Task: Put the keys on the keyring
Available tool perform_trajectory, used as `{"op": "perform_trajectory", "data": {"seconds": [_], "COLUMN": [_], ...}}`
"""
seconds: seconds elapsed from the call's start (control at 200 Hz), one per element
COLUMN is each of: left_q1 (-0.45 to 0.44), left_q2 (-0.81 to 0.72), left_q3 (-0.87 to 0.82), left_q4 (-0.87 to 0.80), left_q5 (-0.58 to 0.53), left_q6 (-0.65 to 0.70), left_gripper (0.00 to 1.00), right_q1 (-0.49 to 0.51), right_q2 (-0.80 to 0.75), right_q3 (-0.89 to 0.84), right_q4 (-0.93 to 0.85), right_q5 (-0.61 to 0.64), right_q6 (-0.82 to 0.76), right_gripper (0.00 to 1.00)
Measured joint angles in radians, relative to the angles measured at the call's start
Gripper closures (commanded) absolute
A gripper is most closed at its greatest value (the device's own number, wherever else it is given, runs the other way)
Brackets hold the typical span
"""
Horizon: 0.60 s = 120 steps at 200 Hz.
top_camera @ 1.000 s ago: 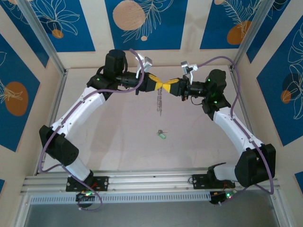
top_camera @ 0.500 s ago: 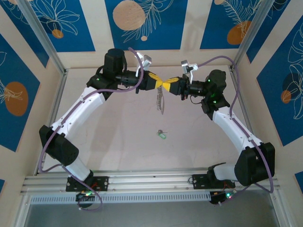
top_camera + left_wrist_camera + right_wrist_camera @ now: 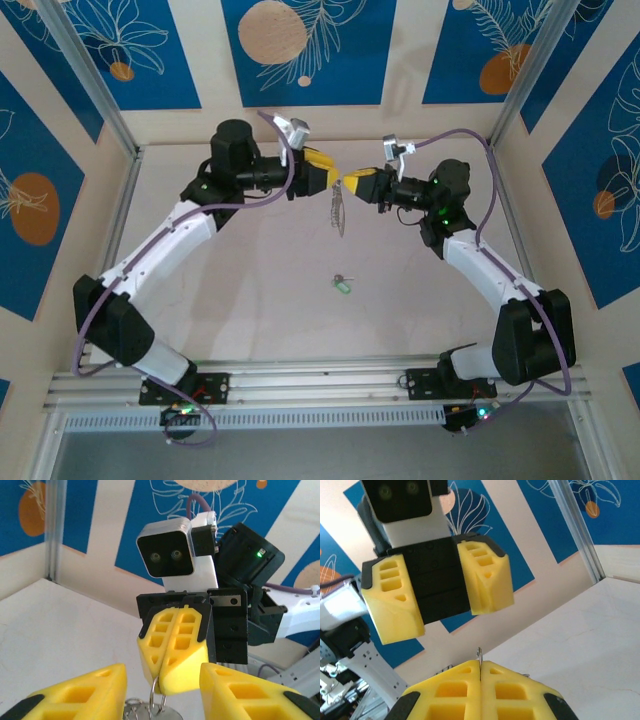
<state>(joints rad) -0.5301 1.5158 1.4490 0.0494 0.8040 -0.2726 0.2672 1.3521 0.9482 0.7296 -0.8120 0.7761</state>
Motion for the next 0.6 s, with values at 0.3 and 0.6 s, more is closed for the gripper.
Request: {"op": "perform_trajectory", "data": {"seconds": [0.3,0.6], "left_q1": [0.011,0.013], "left_q2": [-0.046,-0.020], "left_q3": [-0.174,-0.249], "left_q4": [0.304,0.605], "left_q5": [-0.050,-0.027], "left_q6": [-0.201,-0.414], "left_gripper": [0.52,0.54], "right_q1": [0.000,0.004], "right_q2": [0.000,0.005], "right_q3": [-0.029,-0.042], "right_q4": [0.159,0.304], "right_q5": [0.080,0.152], "right_q6": [0.107,0.210], "right_gripper": [1.00,1.00]}}
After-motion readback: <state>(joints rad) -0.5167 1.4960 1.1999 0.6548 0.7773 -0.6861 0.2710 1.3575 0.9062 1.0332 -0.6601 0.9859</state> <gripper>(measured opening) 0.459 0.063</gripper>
